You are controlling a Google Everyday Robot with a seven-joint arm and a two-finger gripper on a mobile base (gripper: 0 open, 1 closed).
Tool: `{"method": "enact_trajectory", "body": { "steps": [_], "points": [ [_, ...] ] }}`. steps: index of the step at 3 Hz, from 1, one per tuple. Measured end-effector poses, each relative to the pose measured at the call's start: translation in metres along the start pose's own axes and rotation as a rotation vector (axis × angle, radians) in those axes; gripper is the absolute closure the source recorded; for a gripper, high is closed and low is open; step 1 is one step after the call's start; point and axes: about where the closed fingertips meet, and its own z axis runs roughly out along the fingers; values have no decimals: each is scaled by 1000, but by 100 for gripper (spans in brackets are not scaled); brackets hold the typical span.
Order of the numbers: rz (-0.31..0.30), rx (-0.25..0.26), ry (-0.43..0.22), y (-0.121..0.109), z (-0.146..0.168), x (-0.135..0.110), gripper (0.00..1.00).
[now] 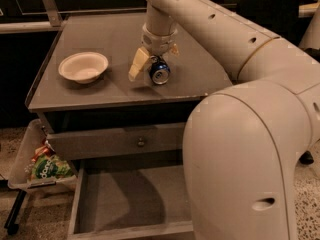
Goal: Place pepsi can into middle drawer
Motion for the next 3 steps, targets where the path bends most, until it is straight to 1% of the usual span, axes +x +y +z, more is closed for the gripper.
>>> {"method": "enact_trajectory", "body": {
  "steps": [1, 3],
  "points": [
    [0, 0, 0, 0, 1, 0, 18],
    [0, 0, 0, 0, 1, 0, 65]
  ]
}}
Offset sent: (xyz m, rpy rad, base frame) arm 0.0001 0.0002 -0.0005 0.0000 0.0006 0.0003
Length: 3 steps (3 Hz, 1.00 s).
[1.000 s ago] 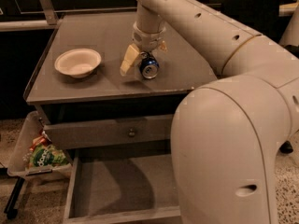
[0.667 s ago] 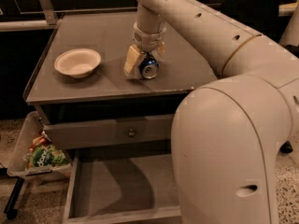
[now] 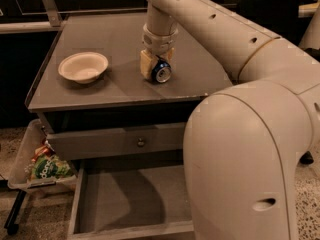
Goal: Place pepsi can into middle drawer
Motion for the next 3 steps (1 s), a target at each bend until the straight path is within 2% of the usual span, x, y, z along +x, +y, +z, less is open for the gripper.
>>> {"method": "enact_trajectory", "body": {
  "steps": [1, 2, 3],
  "points": [
    [0, 0, 0, 0, 0, 0, 88],
    [-15, -34, -39, 9, -18, 6, 100],
    [6, -67, -68, 21, -41, 30, 100]
  ]
}}
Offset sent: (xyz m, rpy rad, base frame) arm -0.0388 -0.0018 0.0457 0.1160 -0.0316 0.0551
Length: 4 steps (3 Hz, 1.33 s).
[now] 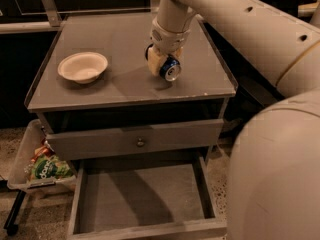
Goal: Place pepsi can into middle drawer
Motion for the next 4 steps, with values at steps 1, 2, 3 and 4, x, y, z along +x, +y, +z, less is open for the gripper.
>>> {"method": "enact_trajectory", "body": {
  "steps": [1, 2, 3, 4],
  "points": [
    [41, -34, -10, 17, -17, 40, 100],
    [44, -124, -64, 39, -24, 79, 100],
    [70, -142, -69, 35, -24, 90, 100],
    [84, -149, -54, 47, -29, 105, 100]
  ]
}}
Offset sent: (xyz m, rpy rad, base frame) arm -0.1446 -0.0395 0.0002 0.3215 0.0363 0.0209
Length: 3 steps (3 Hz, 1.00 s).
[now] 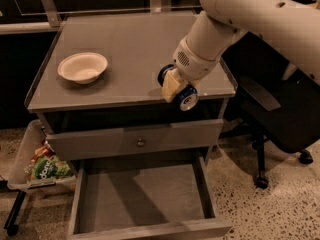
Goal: Place pepsi can into middle drawer
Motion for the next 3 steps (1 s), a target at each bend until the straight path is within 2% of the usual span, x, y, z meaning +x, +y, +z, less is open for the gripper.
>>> {"method": "enact_trajectory", "body": {
  "steps": [1, 2, 3],
  "points": [
    [59, -16, 22, 26, -7, 44, 100],
    [162, -64, 80, 45, 16, 107, 100],
    [178, -70, 128, 46, 30, 129, 100]
  ]
}}
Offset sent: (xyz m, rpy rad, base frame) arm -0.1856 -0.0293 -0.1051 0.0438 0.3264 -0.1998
